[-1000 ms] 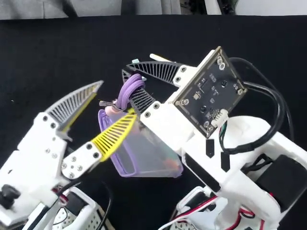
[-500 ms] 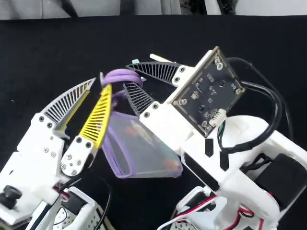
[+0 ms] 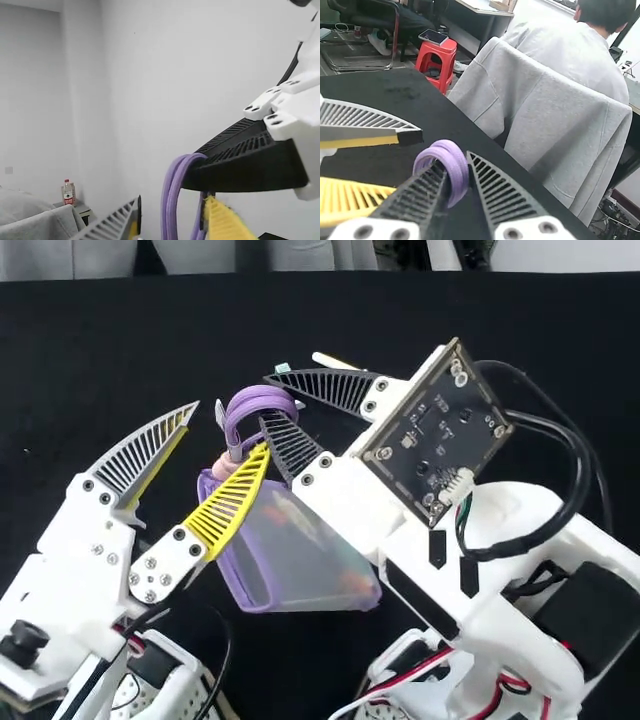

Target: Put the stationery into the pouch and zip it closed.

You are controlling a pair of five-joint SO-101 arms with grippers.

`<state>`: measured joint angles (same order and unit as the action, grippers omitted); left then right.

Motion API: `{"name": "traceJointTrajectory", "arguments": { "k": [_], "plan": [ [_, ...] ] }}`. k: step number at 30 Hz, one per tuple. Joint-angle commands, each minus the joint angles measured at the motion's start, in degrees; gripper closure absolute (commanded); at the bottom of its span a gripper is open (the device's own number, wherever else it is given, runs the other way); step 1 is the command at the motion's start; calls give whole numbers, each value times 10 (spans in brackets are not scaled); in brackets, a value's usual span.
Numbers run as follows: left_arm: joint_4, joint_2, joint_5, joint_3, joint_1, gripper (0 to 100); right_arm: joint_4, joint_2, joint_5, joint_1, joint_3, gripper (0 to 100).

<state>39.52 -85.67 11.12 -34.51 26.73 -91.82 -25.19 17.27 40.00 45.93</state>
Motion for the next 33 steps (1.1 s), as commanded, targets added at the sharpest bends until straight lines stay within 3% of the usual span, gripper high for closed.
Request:
{"name": "traceJointTrajectory", "arguments": {
  "k": [1, 9, 21, 30, 33],
  "plan": [
    [-3, 22, 6, 7, 3, 780, -1, -8, 4, 8, -1, 987],
    [-33, 127, 6, 27, -5, 784, -1, -10, 4, 8, -1, 987],
    [-22, 19, 5, 23, -39, 784, -1, -10, 4, 6, -1, 987],
    [-56, 116, 3, 23, -95, 785, -2, -10, 4, 8, -1, 987],
    [-62, 136, 4, 26, -95, 839, -2, -10, 4, 7, -1, 987]
  ]
}}
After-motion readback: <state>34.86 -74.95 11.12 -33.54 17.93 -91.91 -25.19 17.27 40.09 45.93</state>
